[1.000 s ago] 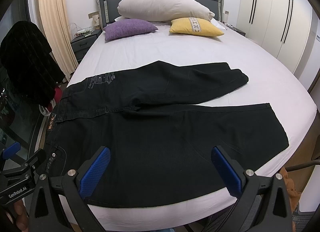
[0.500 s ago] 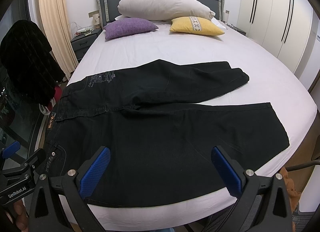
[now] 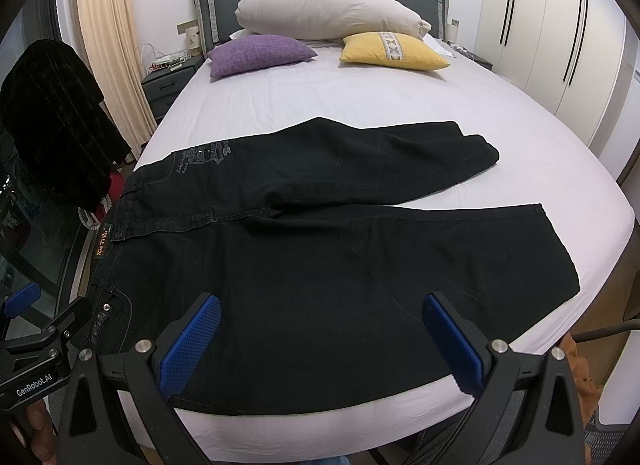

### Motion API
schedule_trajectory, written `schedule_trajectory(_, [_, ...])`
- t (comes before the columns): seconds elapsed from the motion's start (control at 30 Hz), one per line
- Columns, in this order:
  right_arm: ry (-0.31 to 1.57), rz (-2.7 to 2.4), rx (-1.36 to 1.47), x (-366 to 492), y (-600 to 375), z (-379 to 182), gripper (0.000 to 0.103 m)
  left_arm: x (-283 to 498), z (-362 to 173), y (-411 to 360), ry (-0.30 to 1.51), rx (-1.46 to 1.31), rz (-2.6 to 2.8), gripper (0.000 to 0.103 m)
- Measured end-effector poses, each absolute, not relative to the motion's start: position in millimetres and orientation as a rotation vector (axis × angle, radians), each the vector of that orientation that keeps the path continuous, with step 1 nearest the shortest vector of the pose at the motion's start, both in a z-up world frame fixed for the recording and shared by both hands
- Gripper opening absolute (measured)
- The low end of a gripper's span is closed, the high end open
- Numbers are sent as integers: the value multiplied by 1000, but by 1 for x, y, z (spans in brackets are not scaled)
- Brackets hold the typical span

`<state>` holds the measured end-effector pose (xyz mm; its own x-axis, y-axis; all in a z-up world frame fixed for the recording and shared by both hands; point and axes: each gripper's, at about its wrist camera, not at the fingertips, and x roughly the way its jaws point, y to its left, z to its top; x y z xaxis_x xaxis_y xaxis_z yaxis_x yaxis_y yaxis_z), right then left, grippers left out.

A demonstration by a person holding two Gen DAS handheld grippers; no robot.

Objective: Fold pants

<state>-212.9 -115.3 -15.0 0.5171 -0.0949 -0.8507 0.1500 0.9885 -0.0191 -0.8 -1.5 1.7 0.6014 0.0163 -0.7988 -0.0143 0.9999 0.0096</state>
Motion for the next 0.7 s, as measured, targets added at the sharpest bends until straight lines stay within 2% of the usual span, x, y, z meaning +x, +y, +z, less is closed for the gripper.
schedule_trajectory(0.7, [1022,-146,59,-214,-114,-22,103,-1,1,-2,928,4,17,103])
